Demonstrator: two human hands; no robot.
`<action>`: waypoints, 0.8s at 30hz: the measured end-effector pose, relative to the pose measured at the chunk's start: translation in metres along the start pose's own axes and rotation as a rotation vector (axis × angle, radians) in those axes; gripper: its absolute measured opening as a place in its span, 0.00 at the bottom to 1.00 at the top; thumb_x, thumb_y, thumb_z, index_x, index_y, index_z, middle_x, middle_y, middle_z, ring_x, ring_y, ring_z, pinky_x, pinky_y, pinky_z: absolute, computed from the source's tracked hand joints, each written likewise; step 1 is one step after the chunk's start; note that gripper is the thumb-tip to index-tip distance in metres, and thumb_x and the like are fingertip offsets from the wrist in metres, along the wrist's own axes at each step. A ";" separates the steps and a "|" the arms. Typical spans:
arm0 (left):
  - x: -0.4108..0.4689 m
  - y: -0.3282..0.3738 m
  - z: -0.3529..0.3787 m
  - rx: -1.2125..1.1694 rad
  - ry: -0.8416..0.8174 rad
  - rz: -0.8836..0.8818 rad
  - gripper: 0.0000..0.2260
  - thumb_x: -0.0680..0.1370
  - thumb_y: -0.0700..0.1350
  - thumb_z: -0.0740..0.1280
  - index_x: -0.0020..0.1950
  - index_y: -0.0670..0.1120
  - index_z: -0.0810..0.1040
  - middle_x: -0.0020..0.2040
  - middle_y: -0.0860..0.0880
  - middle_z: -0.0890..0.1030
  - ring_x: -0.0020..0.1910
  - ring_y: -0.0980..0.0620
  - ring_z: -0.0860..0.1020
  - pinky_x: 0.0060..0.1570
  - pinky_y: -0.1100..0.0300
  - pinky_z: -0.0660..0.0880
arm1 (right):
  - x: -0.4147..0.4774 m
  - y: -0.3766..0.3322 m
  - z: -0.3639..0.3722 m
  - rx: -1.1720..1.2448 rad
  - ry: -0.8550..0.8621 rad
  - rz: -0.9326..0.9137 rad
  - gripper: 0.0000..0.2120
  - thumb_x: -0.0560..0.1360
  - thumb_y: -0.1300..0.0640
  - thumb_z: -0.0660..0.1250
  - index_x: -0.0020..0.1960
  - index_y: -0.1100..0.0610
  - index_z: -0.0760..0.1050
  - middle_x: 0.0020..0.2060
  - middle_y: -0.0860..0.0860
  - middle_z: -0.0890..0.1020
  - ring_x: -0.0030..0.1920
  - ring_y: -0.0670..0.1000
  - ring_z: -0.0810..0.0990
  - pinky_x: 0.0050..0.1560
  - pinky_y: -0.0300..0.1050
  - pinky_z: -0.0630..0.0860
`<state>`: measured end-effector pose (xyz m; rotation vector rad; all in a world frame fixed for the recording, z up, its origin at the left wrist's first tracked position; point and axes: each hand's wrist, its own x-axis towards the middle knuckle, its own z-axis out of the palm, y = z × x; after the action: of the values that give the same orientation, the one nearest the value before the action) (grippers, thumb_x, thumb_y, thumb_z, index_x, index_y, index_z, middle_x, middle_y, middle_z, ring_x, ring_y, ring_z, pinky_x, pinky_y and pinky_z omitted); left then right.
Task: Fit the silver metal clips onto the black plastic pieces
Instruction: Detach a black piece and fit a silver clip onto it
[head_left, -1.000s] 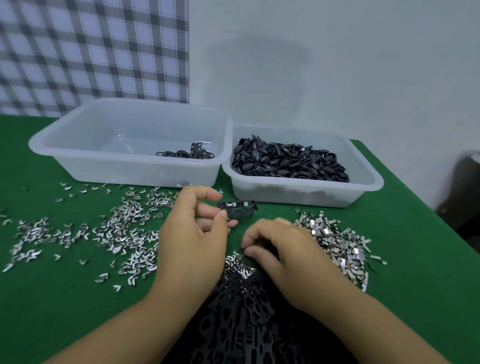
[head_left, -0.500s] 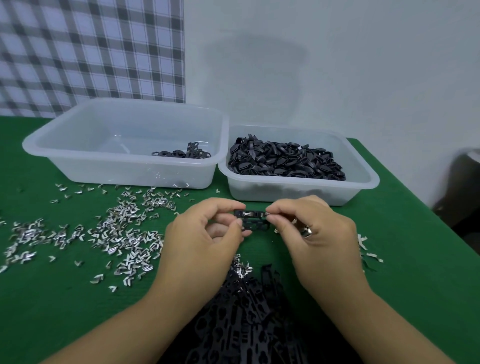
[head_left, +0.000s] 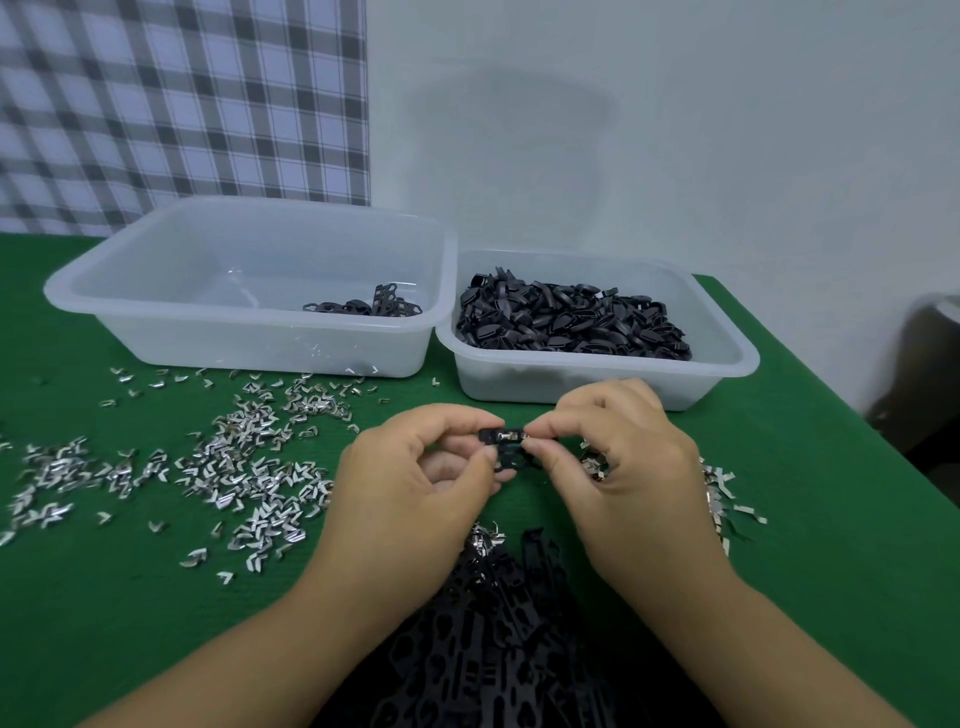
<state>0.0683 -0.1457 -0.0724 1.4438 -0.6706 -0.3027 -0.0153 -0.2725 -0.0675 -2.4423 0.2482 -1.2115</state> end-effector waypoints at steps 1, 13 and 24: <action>0.000 0.000 0.000 0.001 -0.006 0.003 0.12 0.73 0.30 0.68 0.44 0.47 0.83 0.37 0.46 0.83 0.35 0.51 0.85 0.40 0.63 0.81 | 0.000 0.000 0.000 -0.014 -0.001 -0.008 0.04 0.66 0.65 0.75 0.39 0.58 0.81 0.36 0.48 0.77 0.42 0.49 0.73 0.46 0.33 0.68; 0.000 -0.001 -0.001 0.006 -0.010 -0.006 0.13 0.72 0.30 0.69 0.42 0.48 0.84 0.36 0.47 0.83 0.35 0.50 0.85 0.39 0.64 0.80 | 0.002 0.001 -0.003 -0.017 -0.057 -0.009 0.05 0.66 0.64 0.75 0.39 0.57 0.83 0.35 0.47 0.77 0.41 0.48 0.74 0.44 0.32 0.69; 0.001 -0.001 -0.002 0.153 -0.025 0.073 0.18 0.74 0.29 0.66 0.43 0.53 0.82 0.39 0.48 0.81 0.36 0.55 0.84 0.39 0.70 0.77 | 0.003 0.001 -0.008 0.196 -0.252 0.189 0.10 0.68 0.59 0.74 0.48 0.52 0.82 0.44 0.44 0.80 0.48 0.44 0.76 0.49 0.33 0.69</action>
<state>0.0702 -0.1446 -0.0730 1.5588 -0.7788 -0.2160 -0.0195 -0.2768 -0.0615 -2.3113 0.2657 -0.7998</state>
